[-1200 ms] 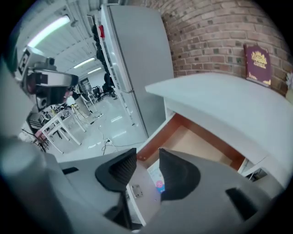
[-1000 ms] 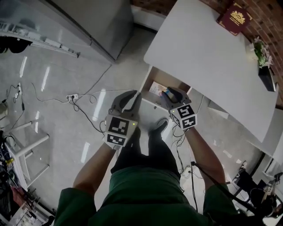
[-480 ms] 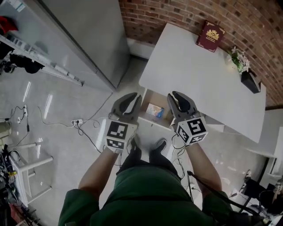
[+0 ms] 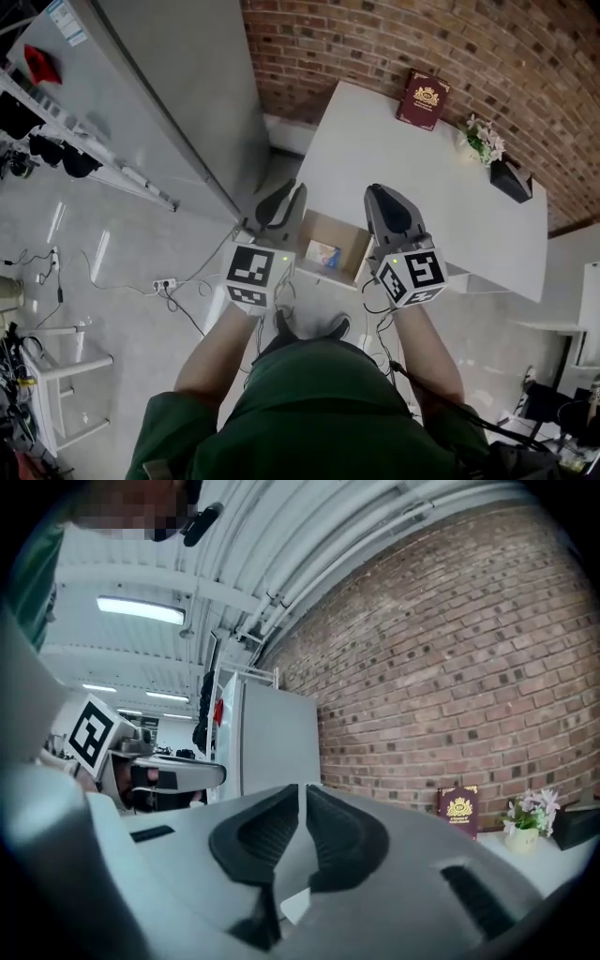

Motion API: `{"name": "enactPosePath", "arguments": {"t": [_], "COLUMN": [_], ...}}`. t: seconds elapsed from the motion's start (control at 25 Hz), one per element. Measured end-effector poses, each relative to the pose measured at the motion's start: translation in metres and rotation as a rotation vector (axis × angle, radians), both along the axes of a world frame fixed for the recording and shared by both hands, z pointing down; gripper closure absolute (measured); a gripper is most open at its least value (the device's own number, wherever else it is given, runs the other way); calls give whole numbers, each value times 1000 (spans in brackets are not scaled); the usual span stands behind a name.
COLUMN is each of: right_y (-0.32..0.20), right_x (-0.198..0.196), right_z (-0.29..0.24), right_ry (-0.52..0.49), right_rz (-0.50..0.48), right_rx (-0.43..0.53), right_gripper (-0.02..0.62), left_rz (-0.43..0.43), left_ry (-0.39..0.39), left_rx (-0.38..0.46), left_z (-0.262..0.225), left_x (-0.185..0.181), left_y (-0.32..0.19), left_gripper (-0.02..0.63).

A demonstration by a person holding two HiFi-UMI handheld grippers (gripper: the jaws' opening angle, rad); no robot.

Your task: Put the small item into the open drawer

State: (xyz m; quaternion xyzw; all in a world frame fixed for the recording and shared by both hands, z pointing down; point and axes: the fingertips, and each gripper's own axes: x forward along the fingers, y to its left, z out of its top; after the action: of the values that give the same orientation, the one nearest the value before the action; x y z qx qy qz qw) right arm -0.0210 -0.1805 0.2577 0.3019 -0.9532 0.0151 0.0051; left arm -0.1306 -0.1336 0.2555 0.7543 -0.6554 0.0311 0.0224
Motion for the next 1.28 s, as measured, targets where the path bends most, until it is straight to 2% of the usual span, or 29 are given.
{"name": "enactPosePath", "arguments": {"t": [0.32, 0.52, 0.72, 1.0, 1.12, 1.28], "right_y": [12, 16, 18, 20, 20, 19], "right_x": [10, 15, 14, 10, 10, 12], "right_z": [-57, -79, -86, -85, -83, -80], "right_ry": [-34, -72, -75, -59, -53, -46], "right_rz": [34, 38, 37, 31, 34, 35], "right_rx": [140, 171, 189, 208, 211, 216], "right_gripper": [591, 591, 592, 592, 592, 592], "left_rz": [25, 19, 19, 8, 8, 7], "left_ry": [18, -61, -95, -83, -72, -70], "left_rx": [144, 234, 215, 198, 229, 225], "left_z": [-60, -82, -88, -80, -74, -70], "left_x": [15, 20, 24, 18, 15, 15], "left_y": [6, 14, 21, 20, 14, 11], "left_gripper": [572, 592, 597, 597, 597, 597]}}
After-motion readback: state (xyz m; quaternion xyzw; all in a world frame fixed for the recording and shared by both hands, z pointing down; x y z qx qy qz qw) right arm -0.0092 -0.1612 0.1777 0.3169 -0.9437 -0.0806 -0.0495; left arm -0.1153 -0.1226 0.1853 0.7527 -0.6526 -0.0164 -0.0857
